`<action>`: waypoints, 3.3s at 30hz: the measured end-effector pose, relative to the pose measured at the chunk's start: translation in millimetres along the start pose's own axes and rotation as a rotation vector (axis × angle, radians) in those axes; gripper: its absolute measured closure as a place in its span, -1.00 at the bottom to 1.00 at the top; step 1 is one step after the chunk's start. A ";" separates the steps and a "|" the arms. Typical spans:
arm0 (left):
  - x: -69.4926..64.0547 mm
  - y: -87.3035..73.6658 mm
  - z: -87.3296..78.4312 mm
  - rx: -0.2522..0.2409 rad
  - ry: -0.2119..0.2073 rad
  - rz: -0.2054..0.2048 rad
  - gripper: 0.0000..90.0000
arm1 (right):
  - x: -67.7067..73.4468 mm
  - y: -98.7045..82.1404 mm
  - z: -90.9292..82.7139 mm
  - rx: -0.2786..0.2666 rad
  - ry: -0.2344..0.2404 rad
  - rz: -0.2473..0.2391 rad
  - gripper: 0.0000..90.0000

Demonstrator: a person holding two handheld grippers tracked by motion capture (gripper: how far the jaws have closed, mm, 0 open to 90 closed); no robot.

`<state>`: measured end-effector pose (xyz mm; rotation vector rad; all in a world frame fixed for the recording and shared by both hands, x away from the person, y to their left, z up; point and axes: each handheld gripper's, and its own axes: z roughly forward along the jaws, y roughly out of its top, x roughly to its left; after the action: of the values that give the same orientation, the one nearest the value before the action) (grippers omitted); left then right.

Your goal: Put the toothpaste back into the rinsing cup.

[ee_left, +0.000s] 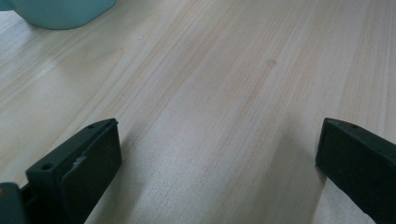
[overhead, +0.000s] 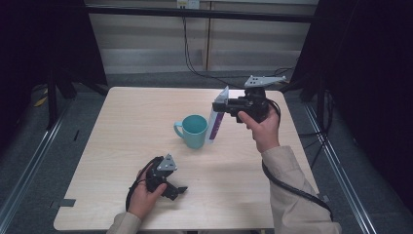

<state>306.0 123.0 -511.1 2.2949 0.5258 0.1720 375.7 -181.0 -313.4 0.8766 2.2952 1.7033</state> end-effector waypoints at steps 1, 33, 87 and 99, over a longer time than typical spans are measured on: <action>-0.1 0.0 0.0 -0.001 0.000 -0.001 -1.00 | -0.3 0.8 0.2 -0.002 -0.001 0.001 0.68; 0.7 0.3 -0.8 0.012 -0.002 0.010 -1.00 | -21.1 15.9 37.4 -0.035 -0.059 0.007 0.67; 0.2 0.0 -0.1 0.002 -0.004 0.009 -1.00 | -33.9 -55.0 95.2 0.065 -0.127 0.062 0.62; 0.0 -0.1 -0.3 0.003 -0.003 0.009 -1.00 | -32.7 -59.3 97.8 0.063 -0.117 0.055 0.62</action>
<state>306.0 123.2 -511.0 2.3002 0.5148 0.1718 424.8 -128.6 -408.2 1.0320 2.2789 1.5628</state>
